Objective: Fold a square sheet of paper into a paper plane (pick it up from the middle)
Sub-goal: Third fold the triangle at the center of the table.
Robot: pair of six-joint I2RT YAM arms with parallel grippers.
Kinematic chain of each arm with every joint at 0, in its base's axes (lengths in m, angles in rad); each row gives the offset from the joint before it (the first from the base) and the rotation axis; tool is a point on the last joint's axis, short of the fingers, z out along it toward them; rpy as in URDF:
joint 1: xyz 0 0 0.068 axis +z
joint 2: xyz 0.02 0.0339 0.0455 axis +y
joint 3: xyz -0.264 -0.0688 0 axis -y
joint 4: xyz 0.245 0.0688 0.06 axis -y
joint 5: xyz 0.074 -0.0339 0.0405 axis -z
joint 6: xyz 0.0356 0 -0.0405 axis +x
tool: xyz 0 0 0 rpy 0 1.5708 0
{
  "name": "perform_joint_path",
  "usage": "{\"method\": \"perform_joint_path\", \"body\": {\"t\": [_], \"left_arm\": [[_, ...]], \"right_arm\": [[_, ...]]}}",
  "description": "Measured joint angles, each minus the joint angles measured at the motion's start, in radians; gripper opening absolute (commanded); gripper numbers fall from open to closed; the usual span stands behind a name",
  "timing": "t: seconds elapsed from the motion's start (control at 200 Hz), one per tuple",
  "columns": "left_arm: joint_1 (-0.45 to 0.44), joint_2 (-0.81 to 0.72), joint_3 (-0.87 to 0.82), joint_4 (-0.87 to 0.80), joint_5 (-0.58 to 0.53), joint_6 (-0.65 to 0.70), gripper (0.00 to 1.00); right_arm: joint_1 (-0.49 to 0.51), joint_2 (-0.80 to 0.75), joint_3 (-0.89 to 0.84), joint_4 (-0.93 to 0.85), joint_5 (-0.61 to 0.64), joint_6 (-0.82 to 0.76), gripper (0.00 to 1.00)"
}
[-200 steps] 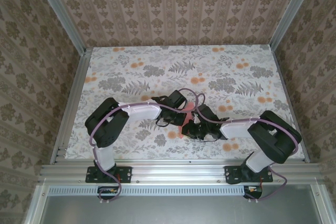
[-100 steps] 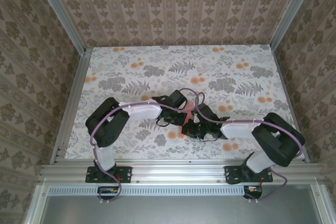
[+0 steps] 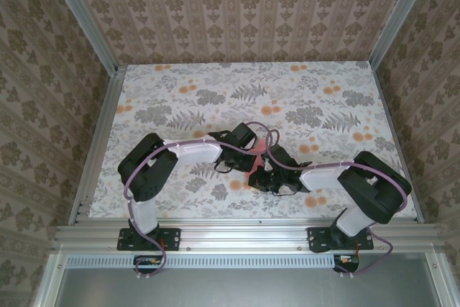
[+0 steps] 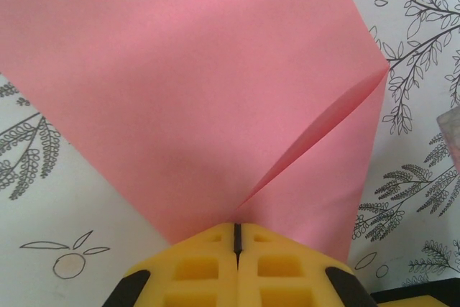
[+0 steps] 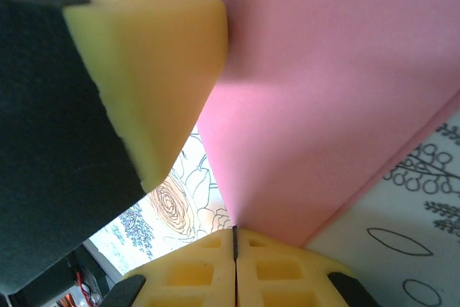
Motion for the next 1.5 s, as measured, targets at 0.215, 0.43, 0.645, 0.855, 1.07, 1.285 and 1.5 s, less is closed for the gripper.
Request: {"method": "perform_joint_path", "body": {"t": [0.215, 0.43, 0.645, 0.855, 1.07, 1.285, 1.5], "left_arm": [[0.0, 0.0, 0.0, 0.0, 0.0, 0.0, 0.02], [0.0, 0.0, 0.001, -0.002, 0.0, 0.0, 0.02], [0.0, 0.002, 0.003, -0.003, 0.0, 0.0, 0.02], [-0.002, 0.002, 0.003, -0.003, 0.0, 0.003, 0.02], [-0.002, 0.002, 0.004, -0.003, 0.0, 0.003, 0.02], [-0.002, 0.002, 0.007, -0.01, -0.001, 0.003, 0.02], [-0.002, 0.003, 0.01, -0.018, -0.001, 0.003, 0.02]], "right_arm": [[0.003, -0.067, 0.0, -0.044, 0.001, 0.006, 0.09], [0.018, -0.042, 0.001, -0.037, 0.0, 0.01, 0.09], [0.023, 0.014, 0.003, 0.015, -0.011, 0.017, 0.07], [0.025, -0.045, 0.005, -0.068, 0.008, 0.013, 0.07], [0.034, -0.049, 0.019, -0.079, 0.007, 0.013, 0.07], [0.039, 0.008, 0.025, -0.047, 0.001, 0.018, 0.05], [0.035, -0.042, 0.025, -0.092, 0.019, 0.011, 0.07]]}}
